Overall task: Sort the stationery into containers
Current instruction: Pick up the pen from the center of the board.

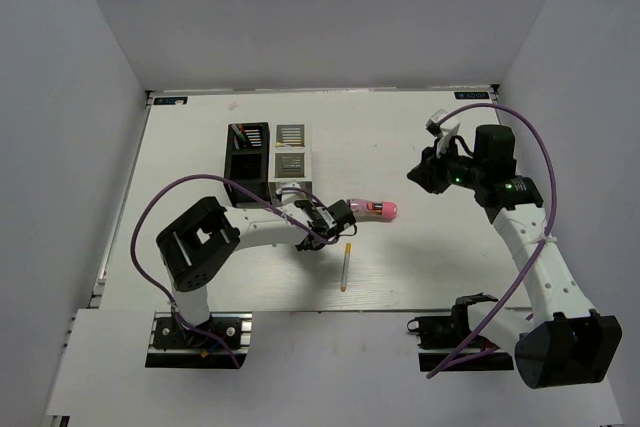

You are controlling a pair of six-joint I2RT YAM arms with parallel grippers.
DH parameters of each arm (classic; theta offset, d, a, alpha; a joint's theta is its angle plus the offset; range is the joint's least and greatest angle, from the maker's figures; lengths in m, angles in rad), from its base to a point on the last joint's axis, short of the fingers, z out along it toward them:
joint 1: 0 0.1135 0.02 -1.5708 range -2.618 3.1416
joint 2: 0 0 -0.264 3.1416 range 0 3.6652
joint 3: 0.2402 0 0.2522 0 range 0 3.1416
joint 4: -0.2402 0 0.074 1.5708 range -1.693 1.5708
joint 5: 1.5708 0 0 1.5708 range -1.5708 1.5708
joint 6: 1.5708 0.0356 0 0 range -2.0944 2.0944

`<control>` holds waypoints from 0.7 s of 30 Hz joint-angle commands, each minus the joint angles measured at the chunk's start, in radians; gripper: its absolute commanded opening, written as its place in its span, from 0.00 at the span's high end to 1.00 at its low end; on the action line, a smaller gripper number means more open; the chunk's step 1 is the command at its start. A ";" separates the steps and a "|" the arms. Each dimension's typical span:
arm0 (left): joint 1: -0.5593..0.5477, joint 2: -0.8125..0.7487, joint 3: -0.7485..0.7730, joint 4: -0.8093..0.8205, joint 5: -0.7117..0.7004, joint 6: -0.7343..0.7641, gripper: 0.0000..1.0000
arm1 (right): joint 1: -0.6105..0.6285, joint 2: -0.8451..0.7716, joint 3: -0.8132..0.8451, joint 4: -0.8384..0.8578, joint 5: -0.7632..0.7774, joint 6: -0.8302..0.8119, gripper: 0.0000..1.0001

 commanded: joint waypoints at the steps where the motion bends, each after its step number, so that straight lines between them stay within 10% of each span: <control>1: -0.004 0.011 0.005 0.000 0.007 -0.033 0.63 | -0.010 -0.016 -0.001 0.004 -0.024 -0.006 0.74; 13: -0.130 -0.125 -0.123 -0.009 0.073 -0.033 0.96 | -0.014 -0.023 -0.021 0.018 -0.050 0.011 0.74; 21: -0.245 -0.277 -0.126 -0.029 0.110 0.145 1.00 | -0.014 -0.059 -0.056 0.029 -0.052 0.017 0.74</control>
